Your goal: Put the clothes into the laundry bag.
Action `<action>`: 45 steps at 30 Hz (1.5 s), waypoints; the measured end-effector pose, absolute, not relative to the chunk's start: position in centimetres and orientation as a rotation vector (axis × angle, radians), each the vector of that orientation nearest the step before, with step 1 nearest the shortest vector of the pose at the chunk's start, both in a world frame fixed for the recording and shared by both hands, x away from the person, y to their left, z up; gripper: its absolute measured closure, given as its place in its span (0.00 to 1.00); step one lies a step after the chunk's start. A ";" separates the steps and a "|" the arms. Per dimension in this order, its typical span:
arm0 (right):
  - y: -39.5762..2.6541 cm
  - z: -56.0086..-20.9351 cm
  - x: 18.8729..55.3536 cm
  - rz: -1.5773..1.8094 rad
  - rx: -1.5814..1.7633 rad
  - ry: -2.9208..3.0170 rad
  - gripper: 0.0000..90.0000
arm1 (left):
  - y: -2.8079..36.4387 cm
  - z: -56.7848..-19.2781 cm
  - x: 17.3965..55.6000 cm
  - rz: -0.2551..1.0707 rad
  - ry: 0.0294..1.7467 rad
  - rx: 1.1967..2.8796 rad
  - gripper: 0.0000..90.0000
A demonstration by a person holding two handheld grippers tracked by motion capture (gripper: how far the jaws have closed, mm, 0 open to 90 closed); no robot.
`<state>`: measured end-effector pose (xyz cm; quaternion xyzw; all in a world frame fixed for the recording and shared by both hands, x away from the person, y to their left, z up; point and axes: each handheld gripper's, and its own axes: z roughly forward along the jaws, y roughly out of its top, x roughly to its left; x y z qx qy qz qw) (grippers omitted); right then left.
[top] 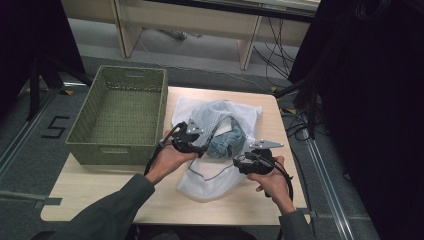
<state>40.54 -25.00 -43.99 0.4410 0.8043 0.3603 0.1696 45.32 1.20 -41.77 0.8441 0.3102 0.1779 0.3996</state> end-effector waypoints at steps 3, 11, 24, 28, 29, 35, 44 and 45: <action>-25.1 -44.1 40.2 1.024 1.245 2.300 0.47 | 0.3 -41.1 46.9 0.491 0.786 2.172 0.50; -25.3 -44.4 39.7 1.010 1.280 2.311 0.47 | -2.8 -40.6 49.8 0.529 0.843 2.194 0.55; -25.0 -44.7 39.6 1.014 1.293 2.318 0.47 | -3.7 -40.9 51.6 0.578 0.833 2.251 0.99; -25.7 -44.5 39.9 1.027 1.270 2.294 0.47 | -2.7 -38.8 49.8 0.580 0.714 2.233 0.99; -25.7 -44.4 39.7 1.025 1.325 2.291 0.47 | -2.3 -38.3 49.3 0.566 0.683 2.230 0.99; -27.3 -44.1 39.8 1.047 1.291 2.236 0.47 | -0.6 -36.5 45.5 0.484 0.533 2.211 0.99; -29.8 -43.4 38.9 1.063 1.388 2.159 0.47 | -0.3 -38.3 40.9 0.333 0.438 2.218 0.99; -30.3 -43.5 38.9 1.048 1.364 2.151 0.47 | -0.4 -38.7 40.7 0.310 0.447 2.206 0.99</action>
